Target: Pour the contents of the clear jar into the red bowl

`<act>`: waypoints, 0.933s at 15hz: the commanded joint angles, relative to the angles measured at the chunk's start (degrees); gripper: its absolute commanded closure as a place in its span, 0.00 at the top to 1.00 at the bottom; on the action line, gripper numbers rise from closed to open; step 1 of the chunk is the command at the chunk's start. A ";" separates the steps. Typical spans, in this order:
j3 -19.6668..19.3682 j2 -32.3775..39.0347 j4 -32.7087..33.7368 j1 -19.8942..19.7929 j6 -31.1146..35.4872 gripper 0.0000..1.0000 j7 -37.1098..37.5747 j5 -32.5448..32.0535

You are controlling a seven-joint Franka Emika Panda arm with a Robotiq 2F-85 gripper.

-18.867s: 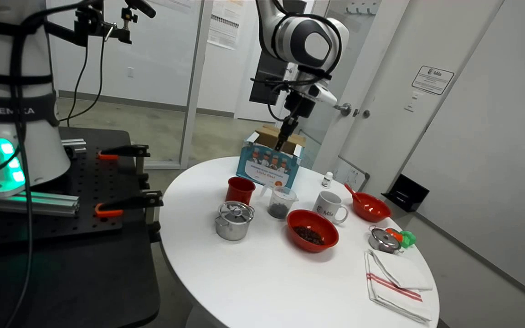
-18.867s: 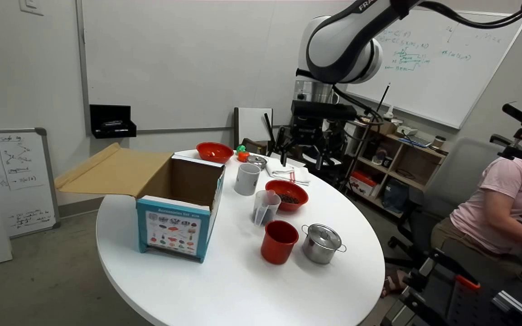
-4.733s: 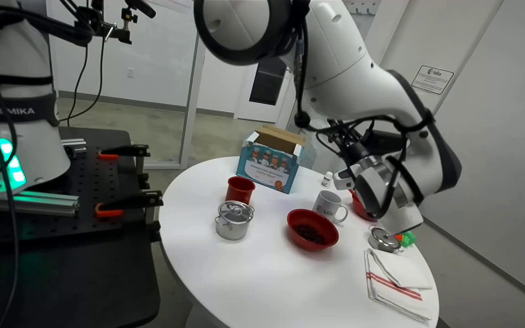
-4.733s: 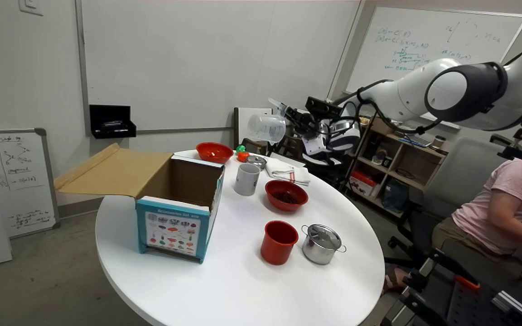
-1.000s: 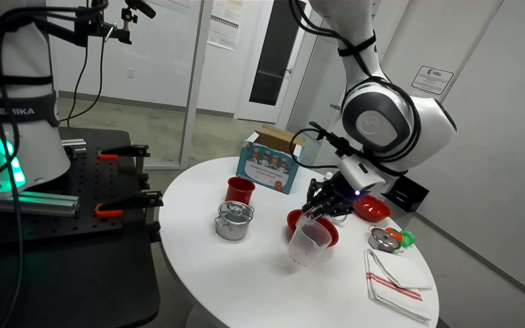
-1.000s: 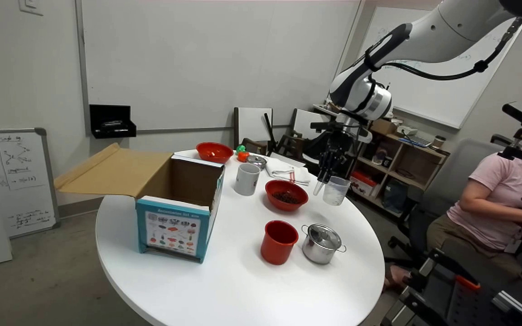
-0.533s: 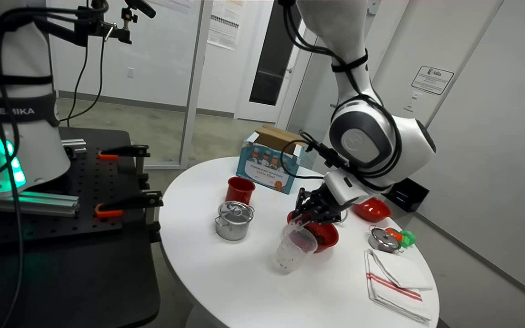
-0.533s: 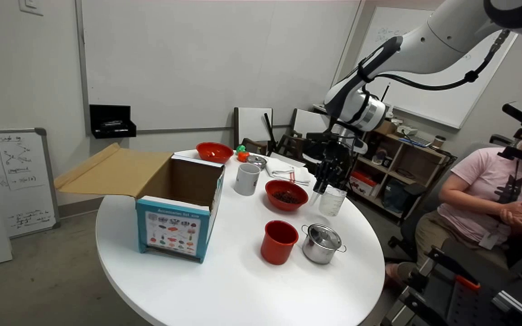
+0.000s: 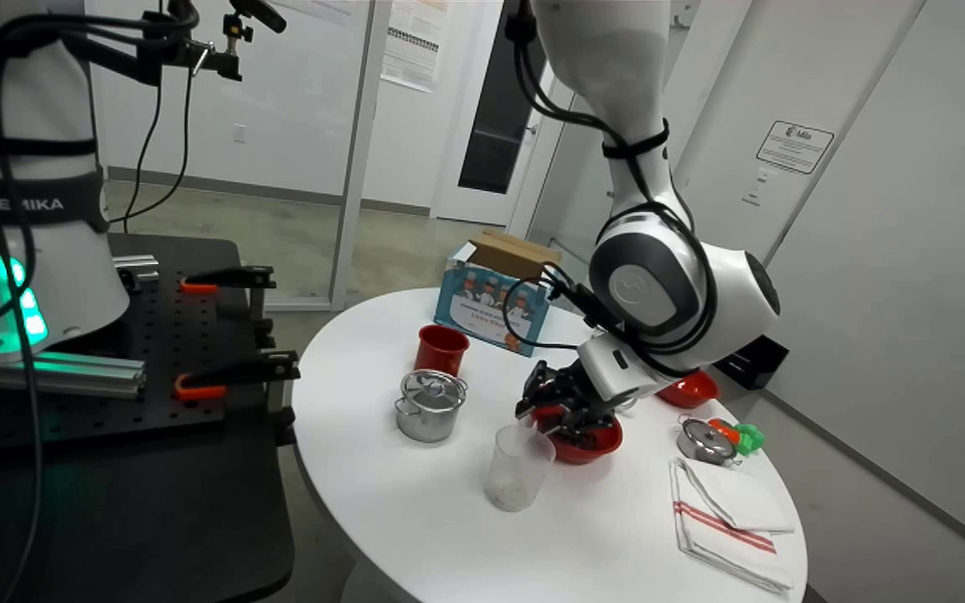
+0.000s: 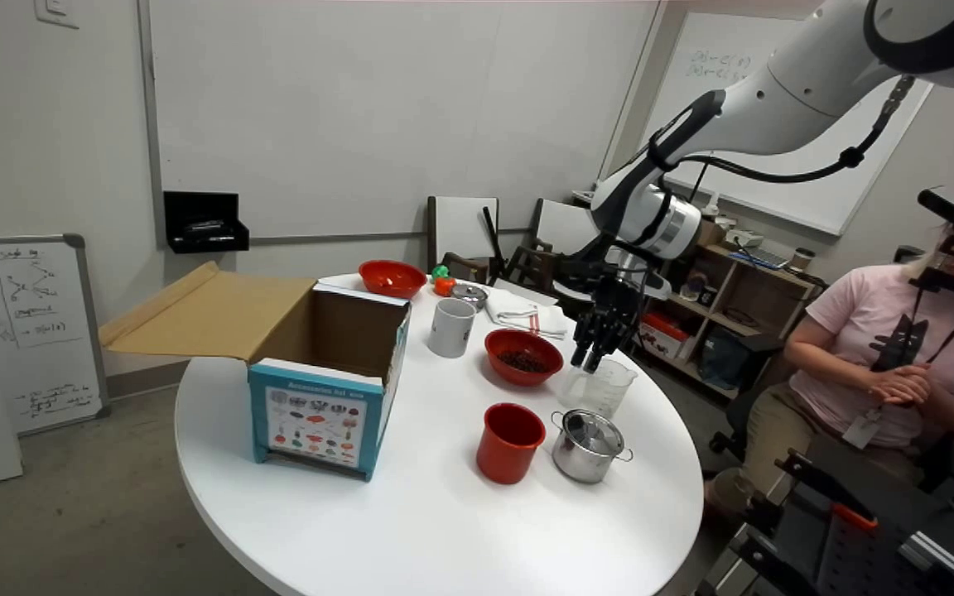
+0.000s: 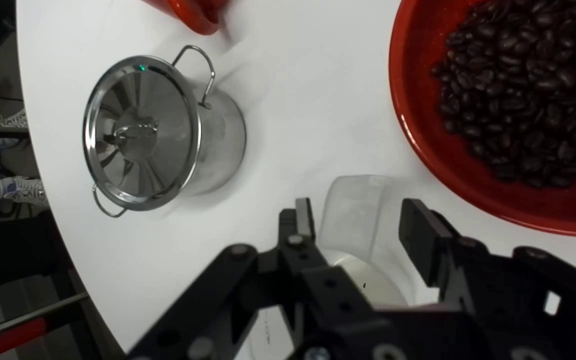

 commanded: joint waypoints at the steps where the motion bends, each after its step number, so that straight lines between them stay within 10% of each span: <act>1: 0.73 -0.64 -0.24 -0.56 1.05 0.82 -2.35 1.79; 4: 1.37 -3.36 -1.77 -0.40 1.21 0.99 -4.60 2.41; 8: 1.42 -9.40 -3.79 1.62 -0.05 1.00 -6.46 1.82; 12: -3.75 -13.83 -4.28 8.19 6.67 1.00 7.99 -2.35; 14: -1.10 -11.23 -1.14 5.30 4.01 1.00 3.93 -1.14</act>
